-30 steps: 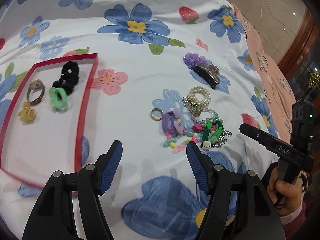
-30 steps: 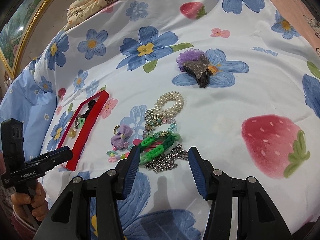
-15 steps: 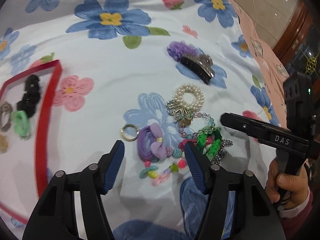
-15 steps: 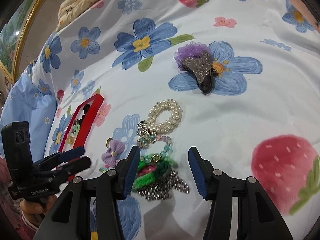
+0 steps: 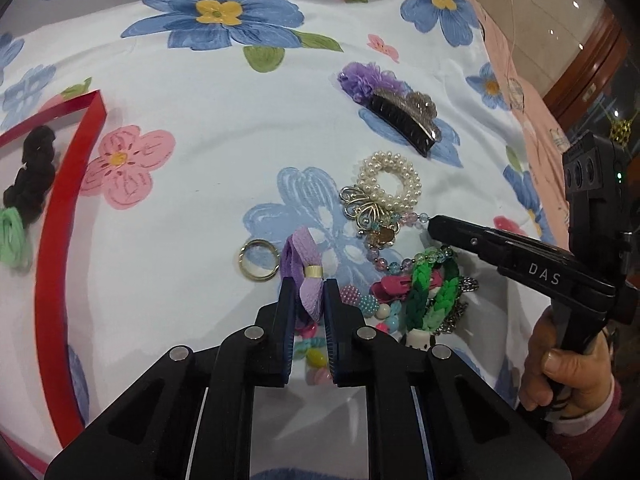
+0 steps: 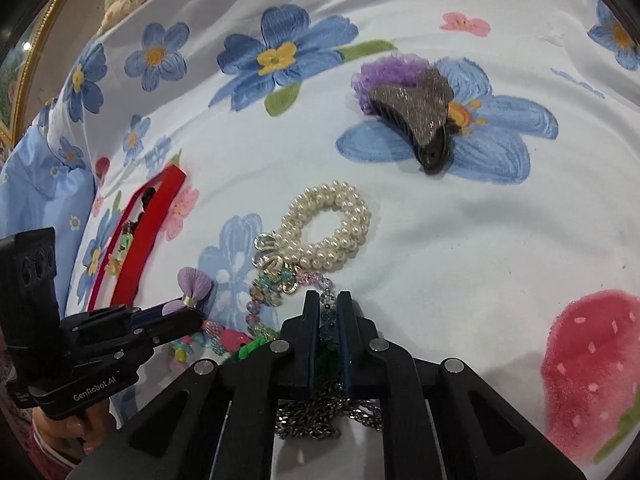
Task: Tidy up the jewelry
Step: 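Grasp the purple bow hair tie with the left tool while the right tool grasps the beaded bracelet, then carry the purple bow tie with the left tool while the right tool carries the beaded bracelet to the box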
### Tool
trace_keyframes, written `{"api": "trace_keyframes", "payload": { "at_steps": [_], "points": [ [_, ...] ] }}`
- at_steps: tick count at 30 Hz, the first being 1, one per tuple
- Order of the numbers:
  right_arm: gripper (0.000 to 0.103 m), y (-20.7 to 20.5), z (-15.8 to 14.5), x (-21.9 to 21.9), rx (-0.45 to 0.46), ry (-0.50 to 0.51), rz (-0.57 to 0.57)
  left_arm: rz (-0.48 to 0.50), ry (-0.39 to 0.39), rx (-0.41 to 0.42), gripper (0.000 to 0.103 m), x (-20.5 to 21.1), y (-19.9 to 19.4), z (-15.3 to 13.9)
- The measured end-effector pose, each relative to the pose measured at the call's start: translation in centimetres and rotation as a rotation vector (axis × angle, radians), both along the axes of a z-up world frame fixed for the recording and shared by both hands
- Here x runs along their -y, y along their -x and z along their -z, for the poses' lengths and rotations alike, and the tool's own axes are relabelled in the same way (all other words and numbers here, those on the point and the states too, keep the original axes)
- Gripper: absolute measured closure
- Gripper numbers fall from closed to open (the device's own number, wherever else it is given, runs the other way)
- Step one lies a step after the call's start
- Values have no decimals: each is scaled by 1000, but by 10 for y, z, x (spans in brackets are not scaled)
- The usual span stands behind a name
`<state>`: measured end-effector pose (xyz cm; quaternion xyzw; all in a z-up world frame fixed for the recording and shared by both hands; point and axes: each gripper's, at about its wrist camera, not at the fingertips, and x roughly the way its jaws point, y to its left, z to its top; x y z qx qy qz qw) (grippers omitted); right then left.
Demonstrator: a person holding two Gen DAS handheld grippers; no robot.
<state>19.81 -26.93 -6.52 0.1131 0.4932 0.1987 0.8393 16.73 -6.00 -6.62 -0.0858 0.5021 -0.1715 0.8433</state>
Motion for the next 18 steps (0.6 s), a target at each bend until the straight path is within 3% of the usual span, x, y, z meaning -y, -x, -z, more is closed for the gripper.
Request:
{"api": "trace_keyframes", "payload": {
  "at_steps": [18],
  "points": [
    [95,21,-61,-25,128,-72,-41,-109,75,80,91,-54,44,-35]
  ]
}}
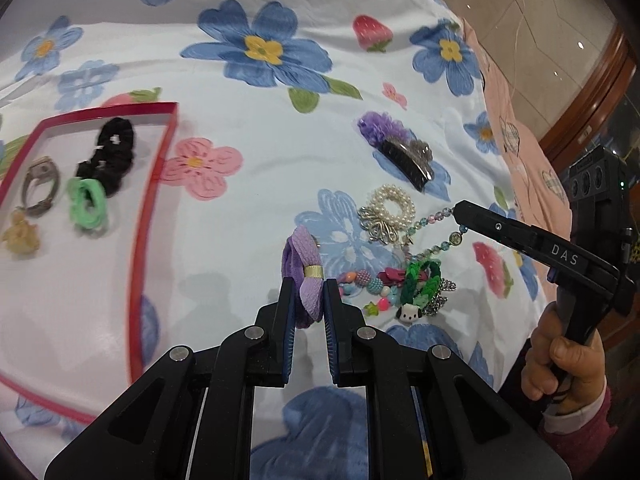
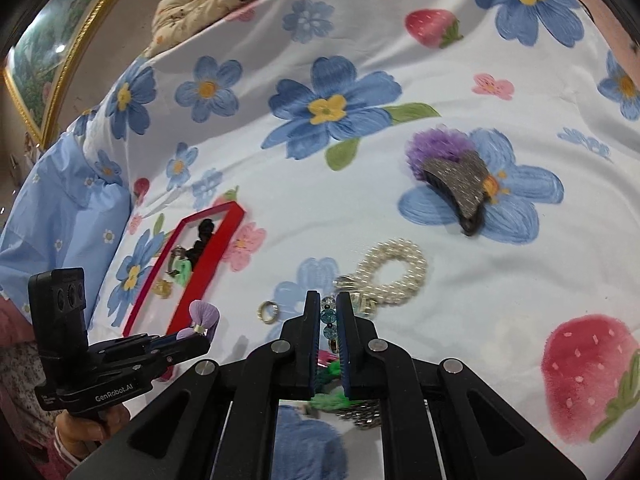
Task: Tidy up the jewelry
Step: 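Carry the purple bow tie with the left tool while the right tool carries the beaded bracelet to the box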
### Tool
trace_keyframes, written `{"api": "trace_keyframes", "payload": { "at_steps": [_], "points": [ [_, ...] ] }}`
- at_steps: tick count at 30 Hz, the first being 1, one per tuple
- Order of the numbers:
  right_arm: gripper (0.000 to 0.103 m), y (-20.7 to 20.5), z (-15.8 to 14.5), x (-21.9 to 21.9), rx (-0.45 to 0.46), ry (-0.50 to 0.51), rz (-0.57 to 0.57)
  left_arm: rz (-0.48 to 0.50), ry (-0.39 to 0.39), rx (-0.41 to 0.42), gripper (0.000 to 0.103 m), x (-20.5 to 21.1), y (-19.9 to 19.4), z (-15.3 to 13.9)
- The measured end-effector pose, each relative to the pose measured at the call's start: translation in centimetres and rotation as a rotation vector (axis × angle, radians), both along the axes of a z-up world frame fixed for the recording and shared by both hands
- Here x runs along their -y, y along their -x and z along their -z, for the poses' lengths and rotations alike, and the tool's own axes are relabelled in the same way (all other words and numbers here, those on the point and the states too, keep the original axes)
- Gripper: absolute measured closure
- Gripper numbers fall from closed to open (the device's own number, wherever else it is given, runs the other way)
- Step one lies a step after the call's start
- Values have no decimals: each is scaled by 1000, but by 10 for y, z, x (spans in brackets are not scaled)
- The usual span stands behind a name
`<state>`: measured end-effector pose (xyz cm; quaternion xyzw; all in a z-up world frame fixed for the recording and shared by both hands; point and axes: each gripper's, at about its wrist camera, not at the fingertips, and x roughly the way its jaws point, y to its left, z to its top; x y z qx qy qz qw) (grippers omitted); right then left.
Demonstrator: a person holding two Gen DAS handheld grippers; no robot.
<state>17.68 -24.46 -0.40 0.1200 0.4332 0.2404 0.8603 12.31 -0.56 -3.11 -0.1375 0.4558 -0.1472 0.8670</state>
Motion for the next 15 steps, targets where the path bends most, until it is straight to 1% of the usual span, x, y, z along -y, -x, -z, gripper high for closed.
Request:
{"api": "trace_keyframes", "payload": {
  "at_steps": [7,15],
  "points": [
    [95,9,-9,-28,17,-3,-60,-61,12,28,91,-30,18,-11],
    [95,18,-16,-69,31,-5,-143,-140,17,44,91,-69,37,-16]
  ]
}}
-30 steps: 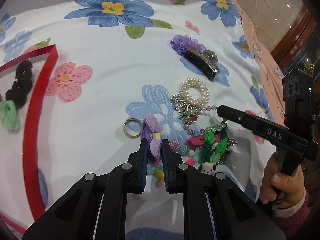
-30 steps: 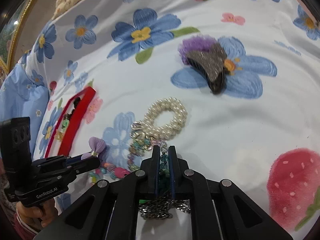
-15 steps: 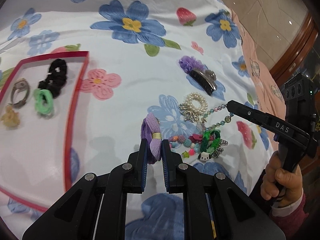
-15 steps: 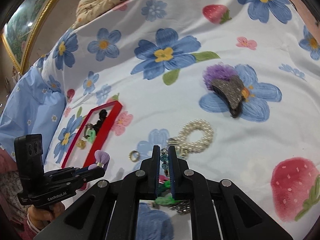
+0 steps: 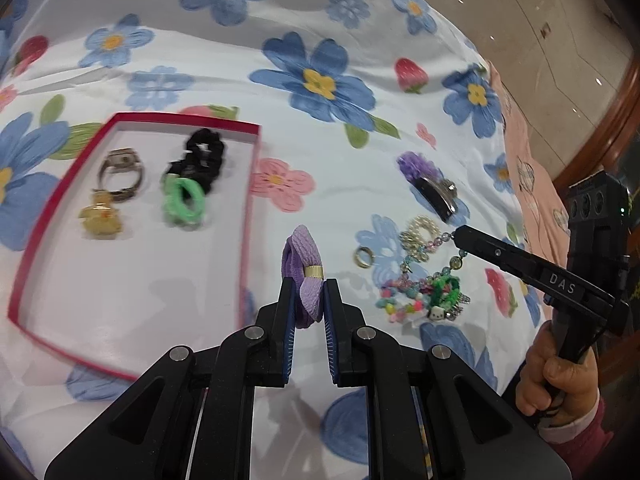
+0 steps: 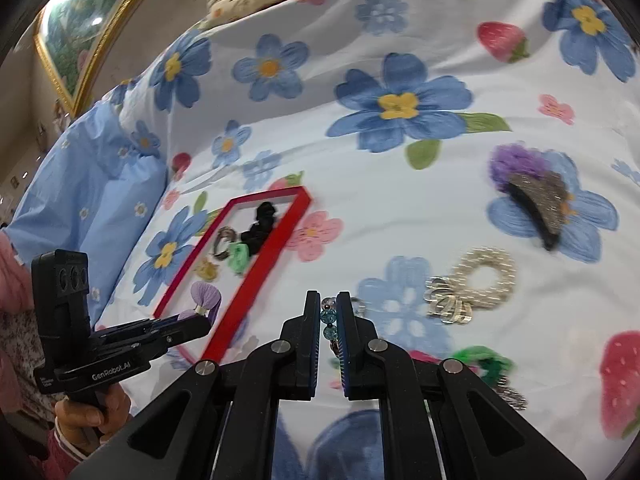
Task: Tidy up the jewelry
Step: 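Carry the purple bow tie with the left tool while the right tool carries the beaded bracelet to the box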
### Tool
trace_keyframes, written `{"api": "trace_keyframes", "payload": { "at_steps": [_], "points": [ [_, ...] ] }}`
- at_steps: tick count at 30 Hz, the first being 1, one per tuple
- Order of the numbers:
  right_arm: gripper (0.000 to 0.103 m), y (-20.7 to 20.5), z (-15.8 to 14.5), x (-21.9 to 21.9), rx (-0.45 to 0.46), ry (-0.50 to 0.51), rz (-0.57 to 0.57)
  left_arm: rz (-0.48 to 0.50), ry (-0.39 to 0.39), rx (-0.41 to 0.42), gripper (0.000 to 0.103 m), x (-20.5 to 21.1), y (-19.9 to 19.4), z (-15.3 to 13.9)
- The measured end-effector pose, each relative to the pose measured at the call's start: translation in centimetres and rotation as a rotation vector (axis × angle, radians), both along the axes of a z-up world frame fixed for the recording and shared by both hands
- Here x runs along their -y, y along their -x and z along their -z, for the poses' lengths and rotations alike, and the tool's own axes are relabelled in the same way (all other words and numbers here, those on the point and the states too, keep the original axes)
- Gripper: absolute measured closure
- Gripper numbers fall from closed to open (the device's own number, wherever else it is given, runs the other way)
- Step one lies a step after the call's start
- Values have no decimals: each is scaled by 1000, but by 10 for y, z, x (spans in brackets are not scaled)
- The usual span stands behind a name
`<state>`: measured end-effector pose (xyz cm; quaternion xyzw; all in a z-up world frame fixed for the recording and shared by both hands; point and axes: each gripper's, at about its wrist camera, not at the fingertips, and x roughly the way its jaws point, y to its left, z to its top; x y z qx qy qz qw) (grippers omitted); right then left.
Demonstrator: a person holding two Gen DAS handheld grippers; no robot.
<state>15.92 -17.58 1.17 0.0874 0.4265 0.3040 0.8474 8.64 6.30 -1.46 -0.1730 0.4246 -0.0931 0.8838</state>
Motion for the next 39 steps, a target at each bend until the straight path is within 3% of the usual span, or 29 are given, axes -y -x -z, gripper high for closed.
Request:
{"api": "trace_keyframes", "payload": {
  "at_steps": [15,26,33,39],
  "points": [
    [95,7,-12,-82,14,-38,-139,-161,2,2,91,-77,26,-2],
    [95,2,-17,-160,4,-95,-257,-223,-18,-32,91,-117,21,10],
    [95,-10,6,-201,-40,-78,-306,-244,-35,-79,91,-135,5,31],
    [95,-34,34,-204,-81,-33,-280,-243,-63,-114,91,-140,-12,48]
  ]
}}
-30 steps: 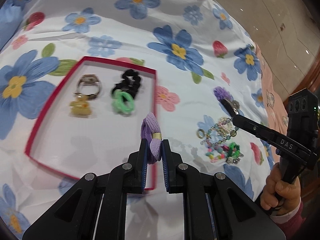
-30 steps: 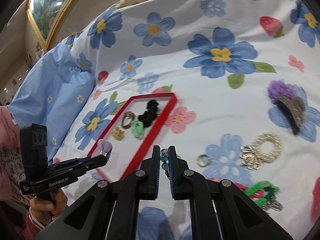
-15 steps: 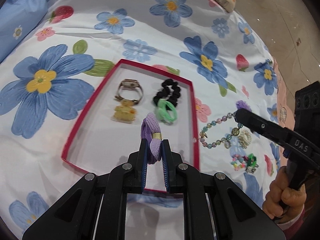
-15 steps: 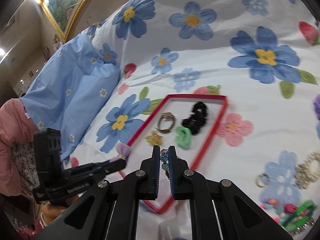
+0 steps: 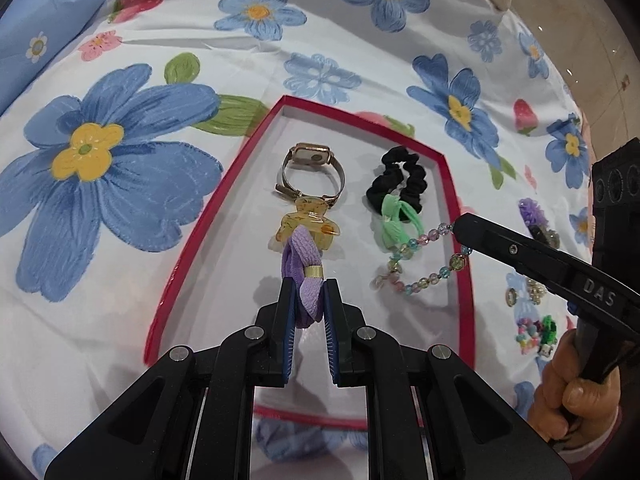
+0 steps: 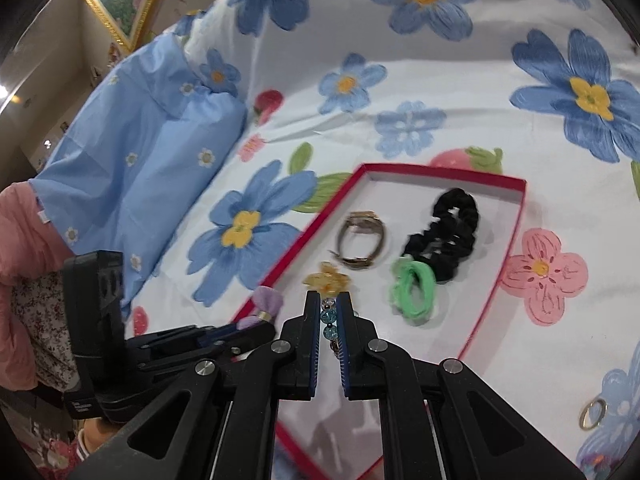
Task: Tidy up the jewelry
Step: 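Carry the purple bow tie with the left tool while the right tool carries the beaded bracelet to the box, then lower and release the purple bow tie with the left tool while the right tool releases the bracelet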
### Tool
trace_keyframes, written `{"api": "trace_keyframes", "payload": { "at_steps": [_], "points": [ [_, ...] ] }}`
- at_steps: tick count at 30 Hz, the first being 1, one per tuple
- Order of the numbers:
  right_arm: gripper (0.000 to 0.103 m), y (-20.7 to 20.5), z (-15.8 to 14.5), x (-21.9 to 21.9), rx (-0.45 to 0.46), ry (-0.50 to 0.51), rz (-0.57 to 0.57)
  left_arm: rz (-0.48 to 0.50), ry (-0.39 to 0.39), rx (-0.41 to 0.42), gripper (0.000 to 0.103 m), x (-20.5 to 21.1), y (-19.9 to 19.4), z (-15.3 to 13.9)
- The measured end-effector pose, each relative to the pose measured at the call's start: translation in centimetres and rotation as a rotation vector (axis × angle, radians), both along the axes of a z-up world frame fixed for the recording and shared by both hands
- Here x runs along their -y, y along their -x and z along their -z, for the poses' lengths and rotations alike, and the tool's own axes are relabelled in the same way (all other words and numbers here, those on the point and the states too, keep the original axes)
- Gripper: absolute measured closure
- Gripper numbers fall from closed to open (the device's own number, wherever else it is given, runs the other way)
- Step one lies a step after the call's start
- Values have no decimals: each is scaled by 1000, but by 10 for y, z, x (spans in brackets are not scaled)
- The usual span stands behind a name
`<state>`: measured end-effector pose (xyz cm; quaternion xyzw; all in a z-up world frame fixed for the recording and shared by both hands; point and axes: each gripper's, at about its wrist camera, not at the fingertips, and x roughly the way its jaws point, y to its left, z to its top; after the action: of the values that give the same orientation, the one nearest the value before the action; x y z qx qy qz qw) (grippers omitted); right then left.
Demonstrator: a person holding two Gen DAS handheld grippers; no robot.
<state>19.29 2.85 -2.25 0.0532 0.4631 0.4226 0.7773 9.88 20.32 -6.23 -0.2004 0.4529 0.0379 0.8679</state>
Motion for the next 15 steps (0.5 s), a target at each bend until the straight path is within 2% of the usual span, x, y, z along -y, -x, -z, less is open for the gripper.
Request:
{"api": "trace_keyframes", "payload": {
  "at_steps": [7,15],
  "points": [
    [95,-23,25,13,-18,62,46,3,-36,-33,91,5,-12,13],
    [95,-25,36,4,20,146,35,8,-48,-57,90,6,-17,21]
  ]
}}
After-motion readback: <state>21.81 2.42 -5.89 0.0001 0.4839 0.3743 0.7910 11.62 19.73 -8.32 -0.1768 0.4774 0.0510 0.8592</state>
